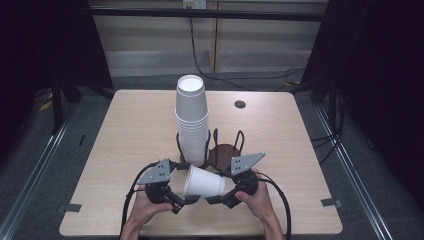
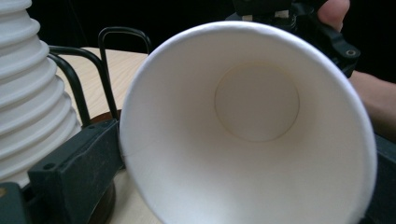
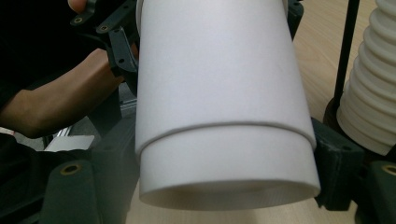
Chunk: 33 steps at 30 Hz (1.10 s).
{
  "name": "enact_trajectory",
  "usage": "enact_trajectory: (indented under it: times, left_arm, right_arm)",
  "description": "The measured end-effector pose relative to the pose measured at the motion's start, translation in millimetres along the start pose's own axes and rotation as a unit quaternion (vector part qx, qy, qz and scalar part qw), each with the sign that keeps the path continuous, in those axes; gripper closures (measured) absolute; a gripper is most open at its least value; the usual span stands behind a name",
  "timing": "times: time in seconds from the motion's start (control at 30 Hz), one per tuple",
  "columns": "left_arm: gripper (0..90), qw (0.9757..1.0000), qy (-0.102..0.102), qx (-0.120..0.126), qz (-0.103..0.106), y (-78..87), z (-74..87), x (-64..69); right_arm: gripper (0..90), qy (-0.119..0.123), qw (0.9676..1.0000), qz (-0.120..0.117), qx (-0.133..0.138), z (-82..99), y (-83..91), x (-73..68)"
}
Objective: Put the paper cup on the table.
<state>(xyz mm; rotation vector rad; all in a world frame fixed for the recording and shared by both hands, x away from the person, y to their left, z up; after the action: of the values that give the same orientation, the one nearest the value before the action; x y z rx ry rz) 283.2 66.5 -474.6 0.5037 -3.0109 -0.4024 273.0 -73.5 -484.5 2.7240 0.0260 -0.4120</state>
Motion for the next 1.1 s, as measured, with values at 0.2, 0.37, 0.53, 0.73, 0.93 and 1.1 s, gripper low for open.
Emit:
enact_trajectory:
  times: [0.2, 0.37, 0.53, 0.73, 0.93, 1.1]
  left_arm:
    - [1.3, 0.9999, 0.001, 0.004, 0.011, -3.7, -2.0, 3.8]
    - [1.3, 0.9999, 0.002, 0.005, 0.015, -4.2, -1.7, 3.9]
    - [1.1, 0.9998, 0.006, 0.005, 0.016, -5.8, -1.9, 4.2]
    - [5.5, 0.9993, 0.012, -0.008, 0.035, -2.3, -0.3, 4.2]
    - [9.2, 0.9992, 0.012, -0.010, 0.036, -2.4, -0.5, 5.2]
    - [9.4, 0.9993, 0.011, -0.016, 0.031, -1.4, -0.8, 5.2]
  right_arm:
    - [23.4, 0.004, 1.0000, -0.007, -0.006, -0.9, -1.8, -1.8]
    - [23.3, 0.005, 0.9999, -0.007, -0.006, 0.2, -2.0, -1.6]
    - [23.1, 0.006, 0.9999, -0.009, -0.004, 0.1, -3.3, -1.5]
    - [22.6, 0.007, 0.9999, -0.013, -0.004, 3.1, -3.1, -1.8]
    - [19.5, 0.002, 1.0000, -0.002, -0.002, 6.0, -3.9, 0.4]
    - [13.4, 0.003, 0.9999, 0.010, 0.010, 4.5, -1.6, 1.6]
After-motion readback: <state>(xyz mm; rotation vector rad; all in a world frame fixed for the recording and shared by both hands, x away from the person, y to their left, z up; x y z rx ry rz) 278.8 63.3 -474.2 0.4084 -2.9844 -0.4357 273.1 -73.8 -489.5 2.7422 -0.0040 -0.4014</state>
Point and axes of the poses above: each handheld gripper's, and its own axes: y roughly backward along the jaws, z roughly out of its underside, x roughly to its right, the point moved 7 cm from there along -y, roughly forward along the jaws, and after that the axes turned 9 degrees about -z, right-handed, at the moved point
